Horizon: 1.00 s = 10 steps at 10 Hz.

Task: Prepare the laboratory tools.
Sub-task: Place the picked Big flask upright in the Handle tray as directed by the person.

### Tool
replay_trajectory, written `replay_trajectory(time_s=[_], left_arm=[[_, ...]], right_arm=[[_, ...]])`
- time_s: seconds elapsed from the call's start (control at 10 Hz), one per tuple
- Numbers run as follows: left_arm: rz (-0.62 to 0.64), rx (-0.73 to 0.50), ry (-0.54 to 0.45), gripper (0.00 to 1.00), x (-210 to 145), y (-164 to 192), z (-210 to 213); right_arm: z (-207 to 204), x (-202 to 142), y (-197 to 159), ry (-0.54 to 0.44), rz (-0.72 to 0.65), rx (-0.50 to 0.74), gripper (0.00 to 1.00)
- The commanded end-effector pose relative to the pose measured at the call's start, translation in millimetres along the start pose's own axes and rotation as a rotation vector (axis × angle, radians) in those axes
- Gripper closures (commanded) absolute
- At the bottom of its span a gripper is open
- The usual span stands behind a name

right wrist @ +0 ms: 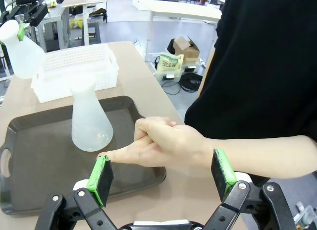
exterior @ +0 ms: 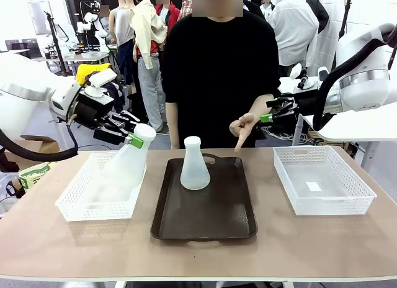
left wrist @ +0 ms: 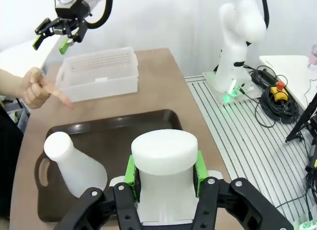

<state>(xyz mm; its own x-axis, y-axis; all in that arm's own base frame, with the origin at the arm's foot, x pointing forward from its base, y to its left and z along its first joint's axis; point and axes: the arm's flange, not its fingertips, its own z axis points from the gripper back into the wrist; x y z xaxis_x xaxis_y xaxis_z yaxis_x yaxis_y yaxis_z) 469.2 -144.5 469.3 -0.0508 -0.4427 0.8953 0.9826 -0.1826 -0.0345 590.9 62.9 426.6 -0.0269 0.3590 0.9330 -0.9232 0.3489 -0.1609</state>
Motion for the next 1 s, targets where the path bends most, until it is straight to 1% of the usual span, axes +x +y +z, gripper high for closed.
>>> replay_trajectory(time_s=[0.0,0.2,0.3,0.4,0.5,0.6,0.8,0.9], left_arm=[[-0.013,0.015,-0.006,1.0,6,-12,3],[-0.013,0.015,-0.006,1.0,6,-12,3],[-0.004,0.006,0.006,1.0,2,-4,2],[-0.045,-0.111,-0.073,1.0,-9,4,-21],[-0.121,-0.16,-0.162,1.0,-17,8,-47],[-0.212,-0.142,-0.218,1.0,-17,9,-66],[-0.302,-0.196,-0.269,1.0,-23,14,-98],[-0.366,-0.191,-0.292,1.0,-26,17,-111]], right_arm=[[0,-1,1,0.002,-0.001,0.005,0.0],[0,-1,1,0.002,-0.001,0.005,0.0],[0,-1,1,0.002,-0.001,0.005,0.0],[0,-1,1,0.002,-0.001,0.005,0.0],[0,-1,1,0.002,-0.001,0.005,0.0],[0,-1,1,0.002,-0.001,0.005,0.0],[0,-1,1,0.002,-0.001,0.005,0.0],[0,-1,1,0.002,-0.001,0.005,0.0]])
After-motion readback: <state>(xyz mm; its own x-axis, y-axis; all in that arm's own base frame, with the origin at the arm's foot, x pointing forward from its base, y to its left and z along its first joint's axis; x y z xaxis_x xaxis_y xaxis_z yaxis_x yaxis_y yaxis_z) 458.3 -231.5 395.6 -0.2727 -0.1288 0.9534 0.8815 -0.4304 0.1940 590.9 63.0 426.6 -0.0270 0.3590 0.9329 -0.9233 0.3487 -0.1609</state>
